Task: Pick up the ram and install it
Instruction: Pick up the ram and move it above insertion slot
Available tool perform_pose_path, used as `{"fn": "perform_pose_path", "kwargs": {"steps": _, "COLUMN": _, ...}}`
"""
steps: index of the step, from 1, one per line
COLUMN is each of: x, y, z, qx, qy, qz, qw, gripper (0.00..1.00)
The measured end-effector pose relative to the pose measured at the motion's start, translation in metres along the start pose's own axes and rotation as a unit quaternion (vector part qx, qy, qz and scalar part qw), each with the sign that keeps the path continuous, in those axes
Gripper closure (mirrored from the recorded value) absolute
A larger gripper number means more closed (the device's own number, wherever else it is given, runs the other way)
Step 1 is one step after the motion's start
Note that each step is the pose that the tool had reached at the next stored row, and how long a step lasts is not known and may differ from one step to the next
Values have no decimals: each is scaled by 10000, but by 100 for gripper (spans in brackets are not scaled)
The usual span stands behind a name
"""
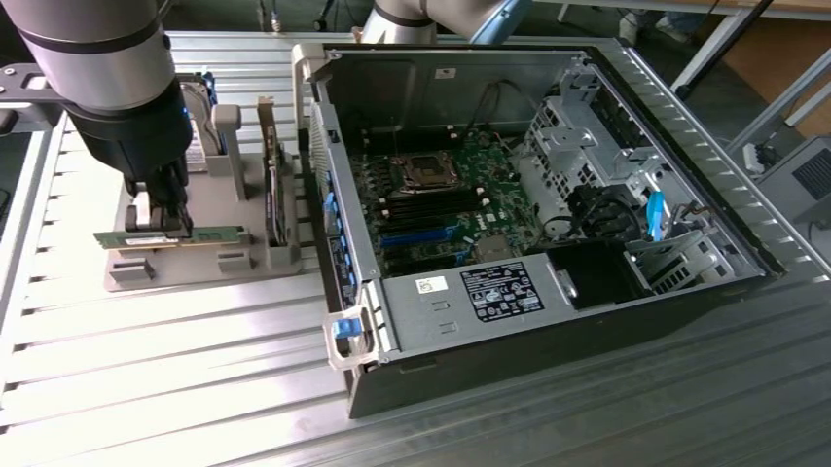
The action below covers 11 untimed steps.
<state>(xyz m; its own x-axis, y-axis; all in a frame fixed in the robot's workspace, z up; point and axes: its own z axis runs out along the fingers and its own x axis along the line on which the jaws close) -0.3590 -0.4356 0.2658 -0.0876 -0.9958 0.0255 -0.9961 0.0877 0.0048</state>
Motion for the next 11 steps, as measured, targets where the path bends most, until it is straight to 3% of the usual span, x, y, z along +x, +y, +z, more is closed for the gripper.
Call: {"fn": "perform_pose_path", "kwargs": {"steps": 11, "x": 0, "y": 0, "z": -18, "qx": 0, "qy": 1, "qz": 0, "qw": 10000, "gripper": 89}}
